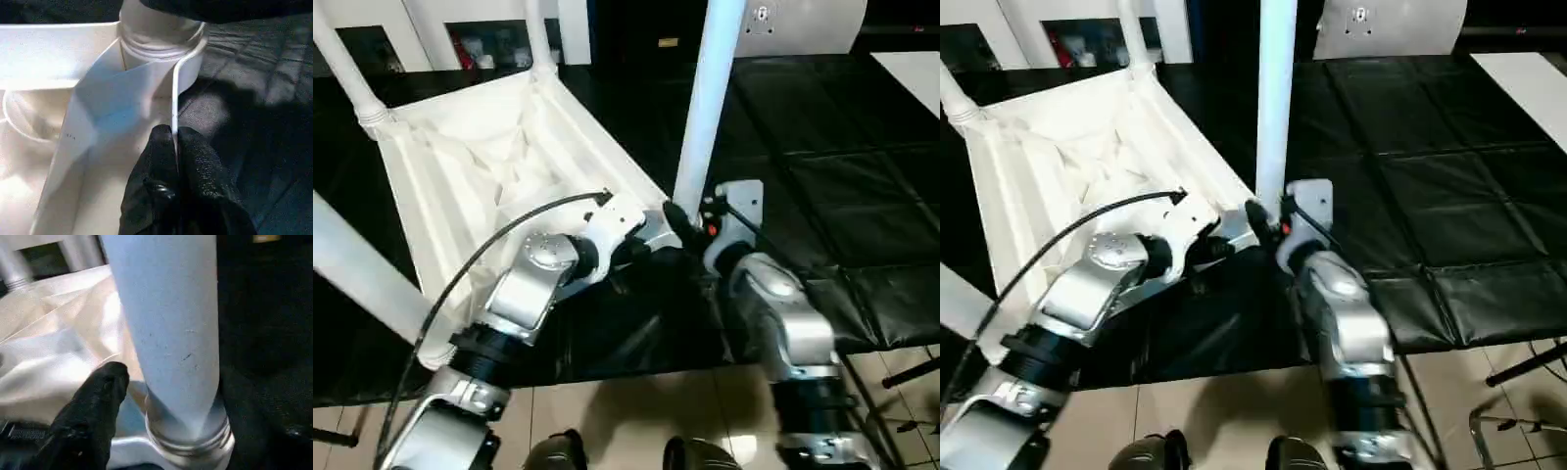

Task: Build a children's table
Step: Rotate leg to tighten

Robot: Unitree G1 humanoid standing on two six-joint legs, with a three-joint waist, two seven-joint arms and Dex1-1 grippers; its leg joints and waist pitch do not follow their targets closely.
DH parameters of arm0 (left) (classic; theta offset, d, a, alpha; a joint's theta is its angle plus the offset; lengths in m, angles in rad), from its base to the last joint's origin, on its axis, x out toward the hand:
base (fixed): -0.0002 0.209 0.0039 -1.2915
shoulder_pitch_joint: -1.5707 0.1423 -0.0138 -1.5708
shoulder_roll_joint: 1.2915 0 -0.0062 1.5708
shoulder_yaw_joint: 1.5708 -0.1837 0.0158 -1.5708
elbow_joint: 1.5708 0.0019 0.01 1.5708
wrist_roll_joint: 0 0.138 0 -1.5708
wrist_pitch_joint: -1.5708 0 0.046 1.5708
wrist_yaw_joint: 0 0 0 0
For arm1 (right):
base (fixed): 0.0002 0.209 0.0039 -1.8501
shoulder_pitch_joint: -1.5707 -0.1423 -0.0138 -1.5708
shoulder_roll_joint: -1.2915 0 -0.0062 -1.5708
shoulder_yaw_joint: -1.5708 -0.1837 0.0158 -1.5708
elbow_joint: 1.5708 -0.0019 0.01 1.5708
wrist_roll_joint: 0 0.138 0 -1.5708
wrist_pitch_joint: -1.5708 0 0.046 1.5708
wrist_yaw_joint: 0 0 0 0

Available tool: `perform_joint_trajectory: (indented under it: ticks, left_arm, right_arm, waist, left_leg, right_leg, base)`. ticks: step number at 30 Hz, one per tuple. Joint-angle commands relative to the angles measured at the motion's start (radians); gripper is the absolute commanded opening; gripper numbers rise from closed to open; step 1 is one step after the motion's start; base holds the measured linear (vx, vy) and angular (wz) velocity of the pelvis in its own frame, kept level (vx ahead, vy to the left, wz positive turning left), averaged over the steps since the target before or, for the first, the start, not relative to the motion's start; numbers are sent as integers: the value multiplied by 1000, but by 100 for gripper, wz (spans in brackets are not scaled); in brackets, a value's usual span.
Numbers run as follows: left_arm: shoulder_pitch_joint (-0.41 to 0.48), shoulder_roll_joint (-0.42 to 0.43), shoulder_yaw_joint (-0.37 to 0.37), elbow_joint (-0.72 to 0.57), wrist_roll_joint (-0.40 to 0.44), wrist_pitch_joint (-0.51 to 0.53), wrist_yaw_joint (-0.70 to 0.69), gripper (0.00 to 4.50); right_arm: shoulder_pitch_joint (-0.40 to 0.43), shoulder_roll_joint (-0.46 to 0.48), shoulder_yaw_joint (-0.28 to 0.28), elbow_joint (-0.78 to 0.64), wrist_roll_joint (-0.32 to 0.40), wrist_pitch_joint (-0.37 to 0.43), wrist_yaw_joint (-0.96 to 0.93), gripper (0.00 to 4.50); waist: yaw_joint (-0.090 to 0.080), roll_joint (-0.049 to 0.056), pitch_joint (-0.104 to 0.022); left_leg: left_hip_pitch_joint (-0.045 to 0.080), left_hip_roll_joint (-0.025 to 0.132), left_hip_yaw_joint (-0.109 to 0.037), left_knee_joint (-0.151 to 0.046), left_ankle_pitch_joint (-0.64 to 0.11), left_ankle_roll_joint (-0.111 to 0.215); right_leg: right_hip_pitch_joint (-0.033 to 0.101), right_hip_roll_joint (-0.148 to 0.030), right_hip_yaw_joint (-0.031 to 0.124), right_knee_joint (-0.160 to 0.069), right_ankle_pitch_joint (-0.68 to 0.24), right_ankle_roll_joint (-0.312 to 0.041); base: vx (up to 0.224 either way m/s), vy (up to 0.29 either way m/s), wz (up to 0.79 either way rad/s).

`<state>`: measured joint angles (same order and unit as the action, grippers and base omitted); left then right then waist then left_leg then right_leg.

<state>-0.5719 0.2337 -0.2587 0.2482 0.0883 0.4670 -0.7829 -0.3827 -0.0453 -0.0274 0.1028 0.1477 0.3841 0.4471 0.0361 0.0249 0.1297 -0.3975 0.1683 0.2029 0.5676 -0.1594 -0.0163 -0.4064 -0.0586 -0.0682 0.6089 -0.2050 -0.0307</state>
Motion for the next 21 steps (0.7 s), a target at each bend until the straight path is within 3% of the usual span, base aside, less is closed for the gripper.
perform_joint_trajectory:
  ticks: [1,6,10,13,16,21]
  left_arm:
    - [27,27,-20,-36,-20,-63,-57,0]
    - [69,111,-46,-41,-47,-177,-188,0]
    - [101,203,-89,-26,-60,-316,-341,0]
    - [107,219,-94,-22,-72,-347,-382,0]
    - [109,269,-123,-5,-100,-426,-512,0]
    - [88,301,-157,33,-103,-510,-607,0]
  right_arm:
    - [9,-47,77,-39,58,-23,171,359]
    - [13,-195,64,-45,101,-42,383,401]
    - [14,-359,107,-42,130,-74,637,419]
    - [10,-395,121,-32,132,-86,694,419]
    - [-14,-469,164,0,140,-127,862,419]
    - [-41,-494,212,48,151,-144,969,403]
  waist:
    - [10,-2,-78]
    - [16,-1,-77]
    - [31,-2,-75]
    - [38,-2,-75]
    - [54,-6,-74]
    - [60,-9,-72]
  left_leg:
    - [19,67,-41,-49,-92,107]
    - [22,70,-39,-46,-93,127]
    - [27,74,-38,-46,-114,124]
    - [28,77,-36,-46,-120,119]
    - [30,78,-35,-45,-132,112]
    - [30,79,-36,-46,-145,105]
  right_leg:
    - [64,-100,62,-60,25,-238]
    - [59,-99,61,-60,27,-247]
    - [57,-98,60,-63,-22,-244]
    - [53,-97,60,-61,-38,-246]
    - [49,-99,60,-61,-78,-245]
    - [46,-102,60,-63,-112,-246]
  base:
    - [0,0,0]
    - [0,0,0]
    - [0,0,0]
    - [0,0,0]
    - [0,0,0]
    - [0,0,0]
